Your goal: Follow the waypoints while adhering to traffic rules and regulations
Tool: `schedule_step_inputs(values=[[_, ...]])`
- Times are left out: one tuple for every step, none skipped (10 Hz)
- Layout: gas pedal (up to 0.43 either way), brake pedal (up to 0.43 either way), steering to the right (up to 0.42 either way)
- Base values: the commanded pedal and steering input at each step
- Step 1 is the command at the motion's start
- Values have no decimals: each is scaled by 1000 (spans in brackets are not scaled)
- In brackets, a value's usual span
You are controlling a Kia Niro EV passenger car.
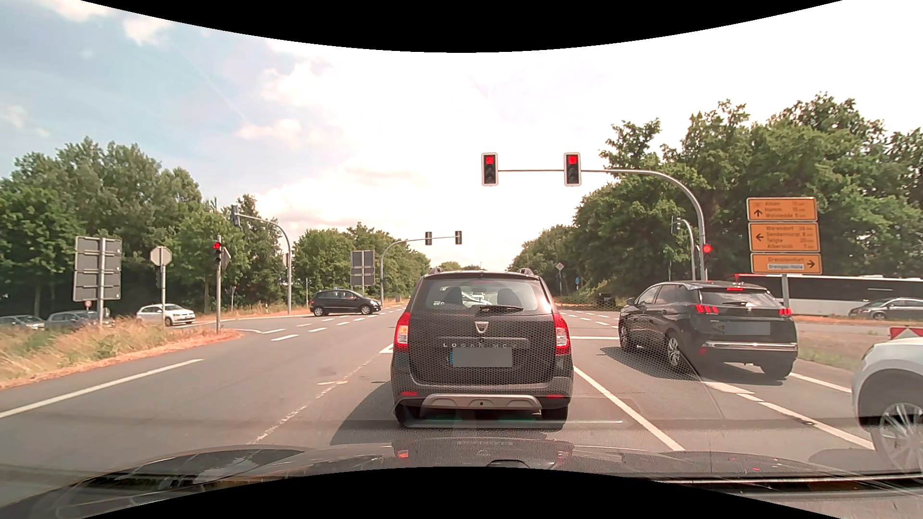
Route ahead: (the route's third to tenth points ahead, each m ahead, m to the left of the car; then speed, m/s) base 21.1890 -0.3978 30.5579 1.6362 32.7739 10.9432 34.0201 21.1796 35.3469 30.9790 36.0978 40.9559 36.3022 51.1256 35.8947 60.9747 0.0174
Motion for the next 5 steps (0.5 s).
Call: schedule_step_inputs(values=[[0,165,-3],[0,165,-3],[0,165,-3],[0,165,-3],[0,165,-3]])
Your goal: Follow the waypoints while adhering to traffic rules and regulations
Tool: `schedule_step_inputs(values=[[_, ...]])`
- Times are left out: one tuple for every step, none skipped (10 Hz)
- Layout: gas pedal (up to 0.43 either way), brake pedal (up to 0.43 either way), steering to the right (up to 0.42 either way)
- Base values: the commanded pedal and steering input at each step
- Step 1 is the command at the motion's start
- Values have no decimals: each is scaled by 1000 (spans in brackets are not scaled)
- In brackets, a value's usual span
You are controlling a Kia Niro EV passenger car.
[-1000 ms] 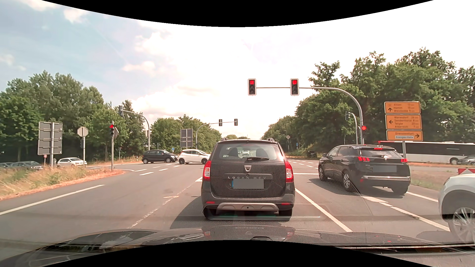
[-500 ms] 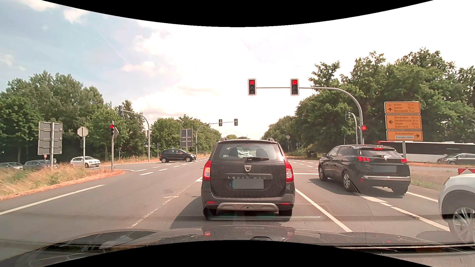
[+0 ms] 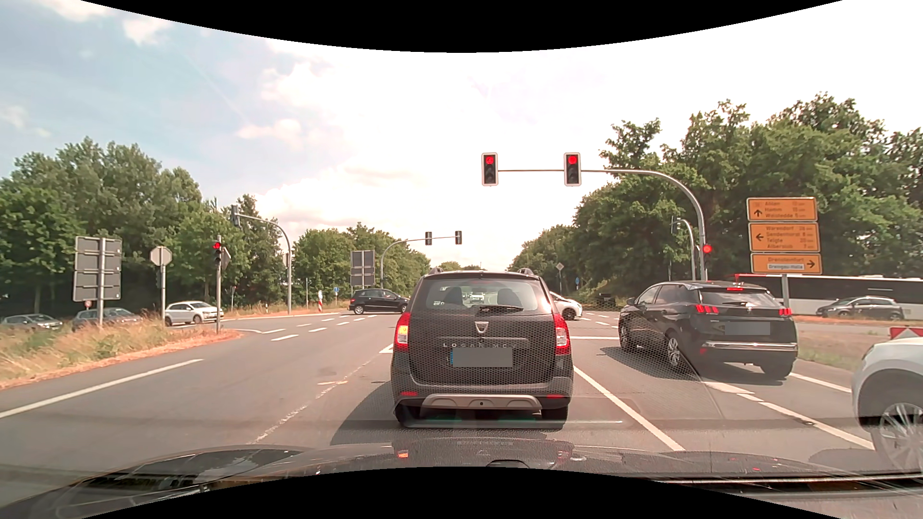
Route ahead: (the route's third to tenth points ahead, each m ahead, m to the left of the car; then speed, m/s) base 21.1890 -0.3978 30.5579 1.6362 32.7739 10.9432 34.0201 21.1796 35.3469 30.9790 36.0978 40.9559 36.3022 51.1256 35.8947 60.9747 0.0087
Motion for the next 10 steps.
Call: schedule_step_inputs(values=[[0,171,-3],[0,171,-3],[0,165,-3],[0,171,-3],[0,177,-3],[0,171,-3],[0,171,-3],[0,171,-3],[0,171,-3],[0,171,-3]])
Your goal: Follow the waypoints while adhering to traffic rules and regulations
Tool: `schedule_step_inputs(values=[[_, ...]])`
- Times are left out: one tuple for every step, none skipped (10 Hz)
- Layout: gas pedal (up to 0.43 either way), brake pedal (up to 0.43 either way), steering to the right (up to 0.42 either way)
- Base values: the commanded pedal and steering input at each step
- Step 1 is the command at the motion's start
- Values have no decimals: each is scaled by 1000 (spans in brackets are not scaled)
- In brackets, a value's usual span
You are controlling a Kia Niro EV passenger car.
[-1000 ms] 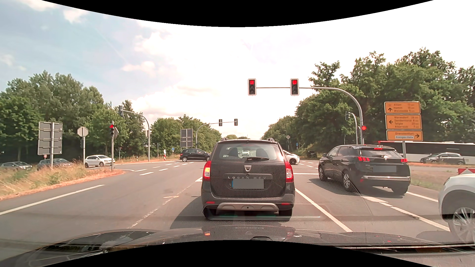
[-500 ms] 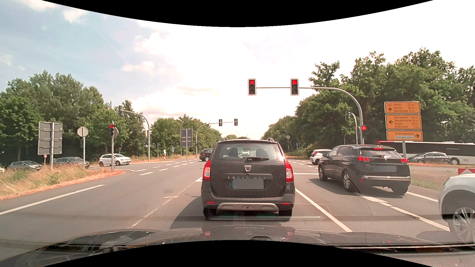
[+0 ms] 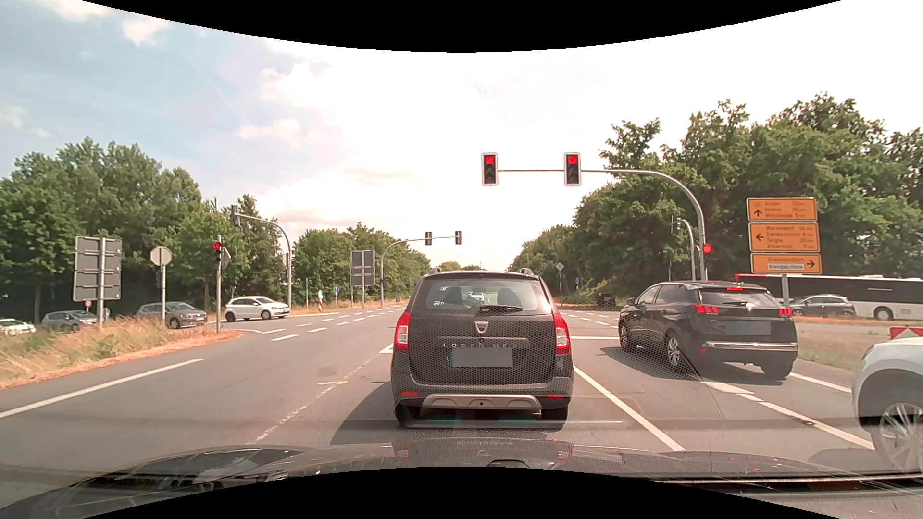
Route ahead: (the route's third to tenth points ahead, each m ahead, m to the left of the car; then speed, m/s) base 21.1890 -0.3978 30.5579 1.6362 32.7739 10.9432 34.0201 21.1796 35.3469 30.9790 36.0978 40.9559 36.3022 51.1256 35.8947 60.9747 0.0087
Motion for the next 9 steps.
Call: schedule_step_inputs(values=[[0,171,-3],[0,171,-3],[0,171,-3],[0,171,-3],[0,171,-3],[0,171,-3],[0,171,-3],[0,171,-3],[0,171,-3]])
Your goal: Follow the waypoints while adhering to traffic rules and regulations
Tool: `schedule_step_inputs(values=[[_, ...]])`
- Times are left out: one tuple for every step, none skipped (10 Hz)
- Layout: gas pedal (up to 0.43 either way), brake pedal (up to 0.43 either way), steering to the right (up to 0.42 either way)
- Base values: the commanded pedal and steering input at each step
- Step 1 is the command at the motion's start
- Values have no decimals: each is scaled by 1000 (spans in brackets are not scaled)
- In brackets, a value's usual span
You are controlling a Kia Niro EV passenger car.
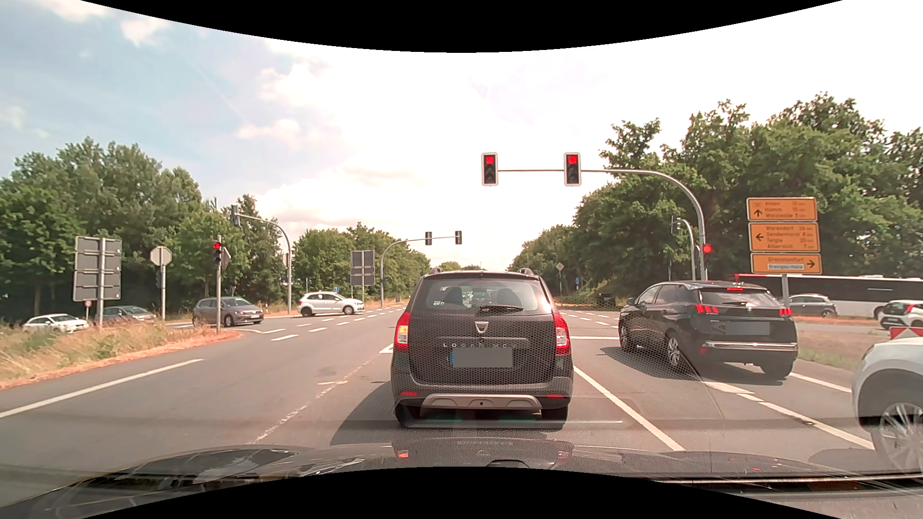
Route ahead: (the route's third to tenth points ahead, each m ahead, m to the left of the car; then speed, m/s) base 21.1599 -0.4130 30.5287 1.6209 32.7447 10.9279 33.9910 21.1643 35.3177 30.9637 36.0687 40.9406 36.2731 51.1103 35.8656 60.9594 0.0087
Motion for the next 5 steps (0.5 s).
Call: schedule_step_inputs(values=[[0,171,-3],[0,171,-3],[0,171,-3],[0,171,-3],[0,171,-3]])
